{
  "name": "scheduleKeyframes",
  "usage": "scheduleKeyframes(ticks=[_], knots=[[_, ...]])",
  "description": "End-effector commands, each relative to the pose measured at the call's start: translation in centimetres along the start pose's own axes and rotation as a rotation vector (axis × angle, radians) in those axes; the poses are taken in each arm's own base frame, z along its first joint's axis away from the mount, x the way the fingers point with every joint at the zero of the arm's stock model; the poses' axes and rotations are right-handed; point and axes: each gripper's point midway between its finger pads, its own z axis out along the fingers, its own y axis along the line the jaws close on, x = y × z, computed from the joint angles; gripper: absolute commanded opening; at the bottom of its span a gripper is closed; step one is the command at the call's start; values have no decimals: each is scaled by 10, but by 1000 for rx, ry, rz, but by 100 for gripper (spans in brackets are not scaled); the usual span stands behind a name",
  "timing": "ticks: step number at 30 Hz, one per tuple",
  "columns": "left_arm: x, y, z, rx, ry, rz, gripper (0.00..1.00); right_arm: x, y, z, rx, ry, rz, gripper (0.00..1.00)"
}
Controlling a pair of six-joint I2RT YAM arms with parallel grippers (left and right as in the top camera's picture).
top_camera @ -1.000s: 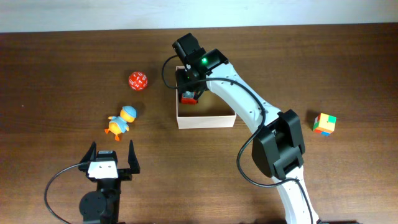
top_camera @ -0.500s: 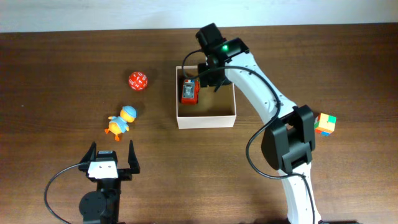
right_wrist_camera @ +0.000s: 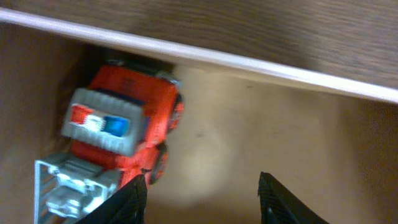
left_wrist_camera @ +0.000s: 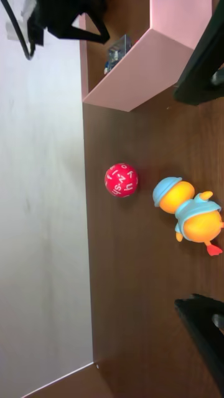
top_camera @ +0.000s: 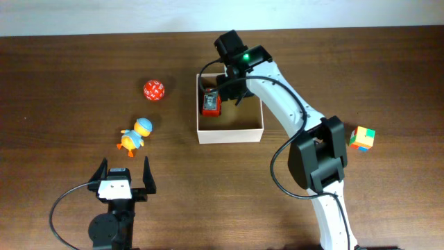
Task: Pack container
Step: 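Open the right gripper to release the truck in the box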
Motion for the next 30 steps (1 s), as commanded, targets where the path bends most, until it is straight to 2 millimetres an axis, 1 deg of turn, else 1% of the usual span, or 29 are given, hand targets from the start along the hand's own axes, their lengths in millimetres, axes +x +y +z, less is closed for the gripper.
scheduleKeyframes(ticks=[1,4,15,19,25,29,30], knots=[[1,1,0,-7,0,16,99,11,22,13,-40,31,-67,52],[1,2,0,-7,0,15,99,10,27,13,-47,20,-76,52],[1,1,0,-7,0,16,99,8,29,13,-58,13,-98,52],[1,1,0,-7,0,16,99,5,21,13,-43,10,-88,53],[1,2,0,-7,0,16,99,-2,-4,13,-28,6,-62,53],[1,2,0,-7,0,16,99,-5,-15,7,-27,10,-56,55],[1,2,0,-7,0,15,99,-6,-15,5,-30,10,-65,55]])
